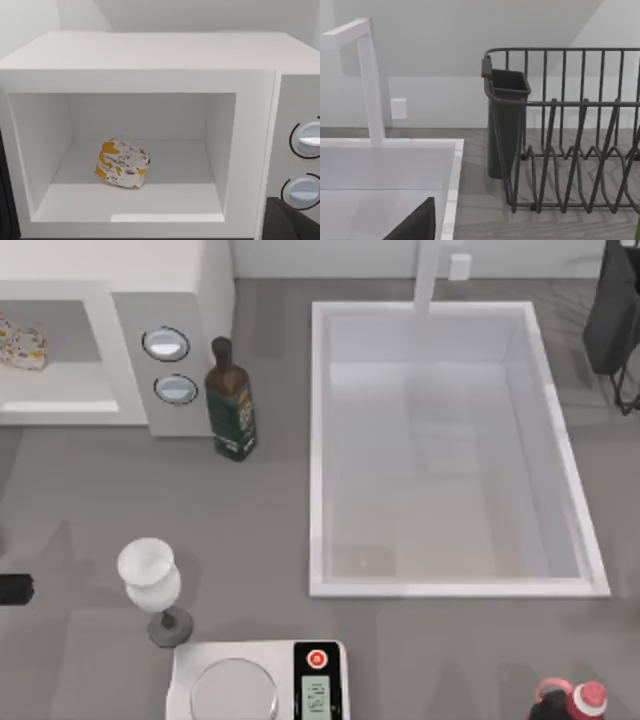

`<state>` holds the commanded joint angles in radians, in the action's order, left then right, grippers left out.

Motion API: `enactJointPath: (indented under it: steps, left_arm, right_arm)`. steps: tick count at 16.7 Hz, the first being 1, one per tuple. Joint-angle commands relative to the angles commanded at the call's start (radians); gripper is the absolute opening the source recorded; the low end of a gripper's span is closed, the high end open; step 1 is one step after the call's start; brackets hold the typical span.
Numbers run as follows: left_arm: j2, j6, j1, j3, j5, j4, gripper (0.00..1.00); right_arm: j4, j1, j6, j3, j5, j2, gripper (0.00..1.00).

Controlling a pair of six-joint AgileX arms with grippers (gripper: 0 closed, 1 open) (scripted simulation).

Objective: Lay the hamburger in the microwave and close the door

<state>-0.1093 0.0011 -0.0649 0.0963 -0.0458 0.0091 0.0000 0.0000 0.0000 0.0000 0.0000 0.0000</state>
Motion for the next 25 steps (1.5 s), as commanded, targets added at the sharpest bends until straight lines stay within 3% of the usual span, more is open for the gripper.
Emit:
enactJointPath:
  steps: [5, 10, 13, 17, 22, 25]
  left_arm:
    - [-0.134, 0.003, 0.142, 0.037, 0.125, 0.095, 0.0]
    - [-0.134, 0.004, 0.144, 0.035, 0.126, 0.095, 0.0]
    - [-0.197, 0.065, 0.208, 0.098, 0.153, 0.057, 0.0]
    - [-0.42, 0.248, 0.426, 0.308, 0.248, -0.069, 0.0]
    - [-0.866, 0.526, 0.777, 0.651, 0.412, -0.305, 0.0]
    - [-1.133, 0.672, 0.93, 0.849, 0.509, -0.458, 0.0]
  right_arm:
    - [0.0, 0.0, 0.0, 0.0, 0.0, 0.0, 1.0]
    - [0.0, 0.0, 0.0, 0.0, 0.0, 0.0, 1.0]
    - [0.0, 0.0, 0.0, 0.0, 0.0, 0.0, 1.0]
    - [0.0, 0.0, 0.0, 0.0, 0.0, 0.0, 1.0]
    - [0.0, 0.0, 0.0, 0.0, 0.0, 0.0, 1.0]
    - [0.0, 0.0, 0.0, 0.0, 0.0, 0.0, 1.0]
